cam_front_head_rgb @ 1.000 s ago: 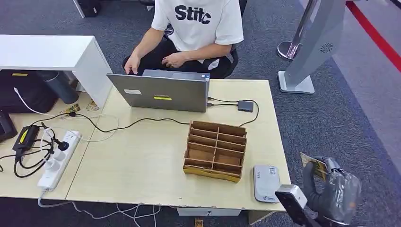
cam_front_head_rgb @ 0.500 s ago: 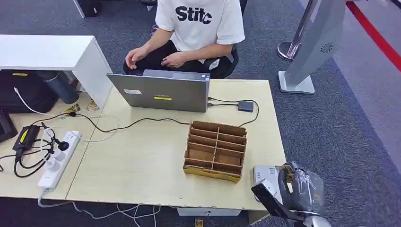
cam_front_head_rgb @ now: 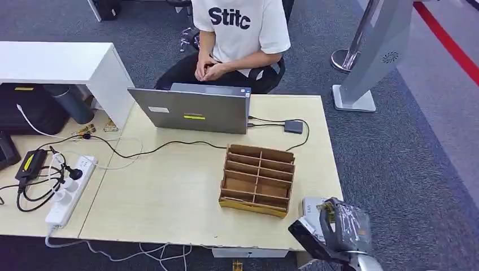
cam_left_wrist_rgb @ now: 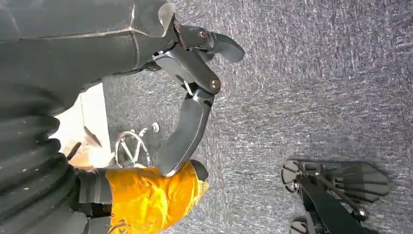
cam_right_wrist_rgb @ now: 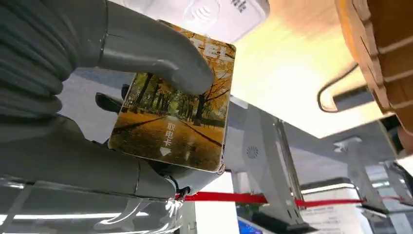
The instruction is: Pass the card to the sensor for recognition and then transmit it.
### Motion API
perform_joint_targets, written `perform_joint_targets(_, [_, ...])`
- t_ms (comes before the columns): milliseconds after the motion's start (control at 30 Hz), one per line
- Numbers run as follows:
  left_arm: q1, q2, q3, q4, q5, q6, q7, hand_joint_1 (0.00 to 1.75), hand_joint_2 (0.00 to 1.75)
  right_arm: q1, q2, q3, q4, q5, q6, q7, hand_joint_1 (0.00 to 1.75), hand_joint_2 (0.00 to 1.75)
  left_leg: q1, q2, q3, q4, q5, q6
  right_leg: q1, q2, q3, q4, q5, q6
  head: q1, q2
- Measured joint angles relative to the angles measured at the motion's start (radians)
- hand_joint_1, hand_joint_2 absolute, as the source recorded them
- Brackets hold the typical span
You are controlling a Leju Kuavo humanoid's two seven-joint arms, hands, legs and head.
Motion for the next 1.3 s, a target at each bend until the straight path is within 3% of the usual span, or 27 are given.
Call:
perform_joint_targets(333, [-0.002, 0.005, 0.014, 0.0, -0.019, -0.001, 0.0, 0.0, 1.75, -0.015, -0.017, 0.027, 0.059, 0.016, 0.028, 0.051, 1.75, 1.75, 0.0, 0.0, 0.0, 0.0, 0.0, 0.0, 0.0, 0.0, 0.0, 0.0, 0.0, 0.0, 0.0, 0.0])
perform_joint_targets(967, [-0.003, 0.008, 0.023, 0.0, -0.025, 0.0, 0.0, 0.0, 1.75, -0.017, -0.022, 0.052, 0.055, 0.026, 0.035, 0.057, 1.75, 1.75, 0.0, 0.0, 0.0, 0.0, 0.0, 0.0, 0.0, 0.0, 0.0, 0.0, 0.0, 0.0, 0.0, 0.0])
perform_joint_targets(1133, [-0.003, 0.008, 0.033, 0.0, -0.03, 0.002, 0.003, 0.0, 1.75, -0.004, -0.025, 0.089, -0.06, -0.056, -0.048, -0.032, 1.75, 1.75, 0.0, 0.0, 0.0, 0.0, 0.0, 0.0, 0.0, 0.0, 0.0, 0.0, 0.0, 0.0, 0.0, 0.0])
perform_joint_targets(1300, [-0.005, 0.008, 0.037, 0.0, -0.032, 0.001, 0.003, 0.0, 1.75, -0.005, -0.027, 0.137, -0.179, -0.063, -0.039, -0.032, 1.75, 1.75, 0.0, 0.0, 0.0, 0.0, 0.0, 0.0, 0.0, 0.0, 0.0, 0.0, 0.0, 0.0, 0.0, 0.0])
